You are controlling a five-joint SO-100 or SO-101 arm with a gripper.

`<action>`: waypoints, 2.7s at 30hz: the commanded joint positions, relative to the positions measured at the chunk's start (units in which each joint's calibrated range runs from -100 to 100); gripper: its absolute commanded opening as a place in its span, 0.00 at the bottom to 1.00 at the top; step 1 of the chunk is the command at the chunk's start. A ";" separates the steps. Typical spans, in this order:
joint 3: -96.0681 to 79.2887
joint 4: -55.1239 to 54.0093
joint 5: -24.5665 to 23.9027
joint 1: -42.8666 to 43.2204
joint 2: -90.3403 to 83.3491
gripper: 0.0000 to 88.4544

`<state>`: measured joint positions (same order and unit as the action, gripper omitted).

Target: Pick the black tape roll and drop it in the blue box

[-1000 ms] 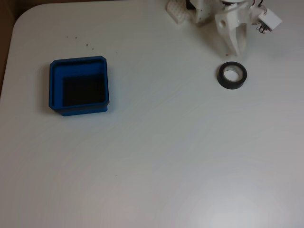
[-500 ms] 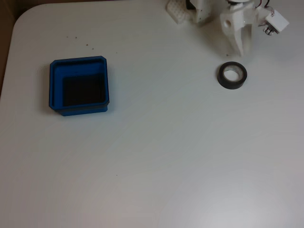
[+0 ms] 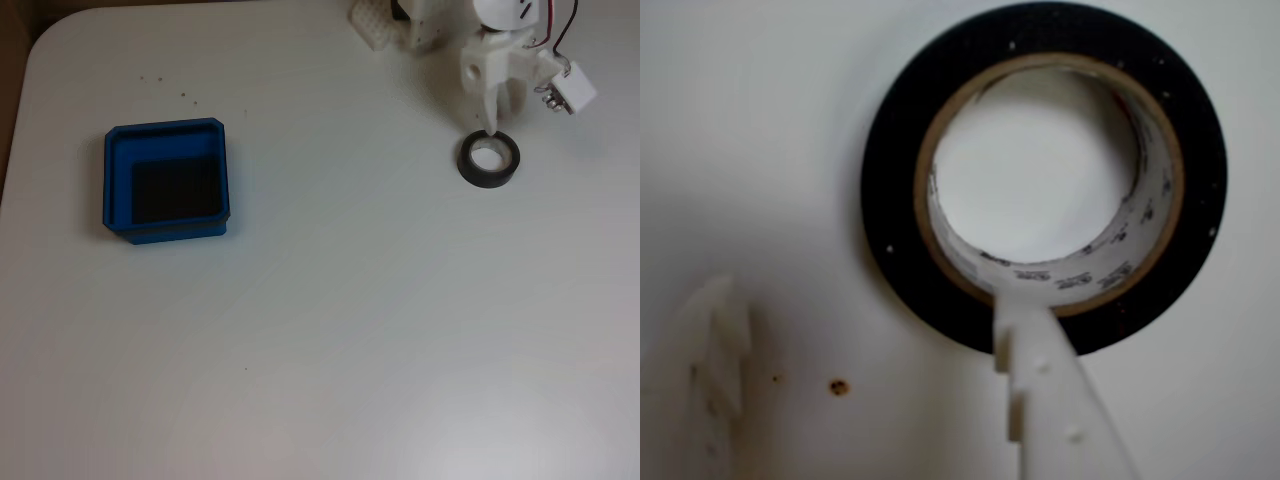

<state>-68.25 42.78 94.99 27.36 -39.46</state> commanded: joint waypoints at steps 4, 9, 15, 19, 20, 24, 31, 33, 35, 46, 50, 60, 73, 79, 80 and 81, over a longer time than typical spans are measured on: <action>5.45 -0.45 0.28 -0.45 1.75 0.26; 8.68 -0.53 0.28 -0.54 5.93 0.26; 11.56 -0.53 0.19 -0.64 11.87 0.26; 13.00 -0.53 0.19 -2.50 14.46 0.26; 13.17 -0.53 0.19 -3.08 15.13 0.26; 14.25 -0.61 0.19 -3.47 16.88 0.26; 14.52 -0.61 0.10 -3.47 19.47 0.26; 14.52 -0.61 0.10 -3.47 19.47 0.26; 14.52 -0.61 0.01 -3.38 19.56 0.26; 14.52 -0.61 -0.51 -3.38 21.98 0.26; 14.52 -0.61 -0.60 -3.08 22.40 0.26; 14.52 -0.61 -0.60 -2.99 22.32 0.25; 14.52 -0.61 -0.07 -2.89 22.23 0.03; 14.52 -0.61 -0.42 -2.89 22.23 0.02; 14.52 -0.61 -0.51 -2.79 22.15 0.02; 14.52 -0.61 -0.51 -2.79 22.15 0.02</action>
<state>-56.95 42.53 94.66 24.49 -16.93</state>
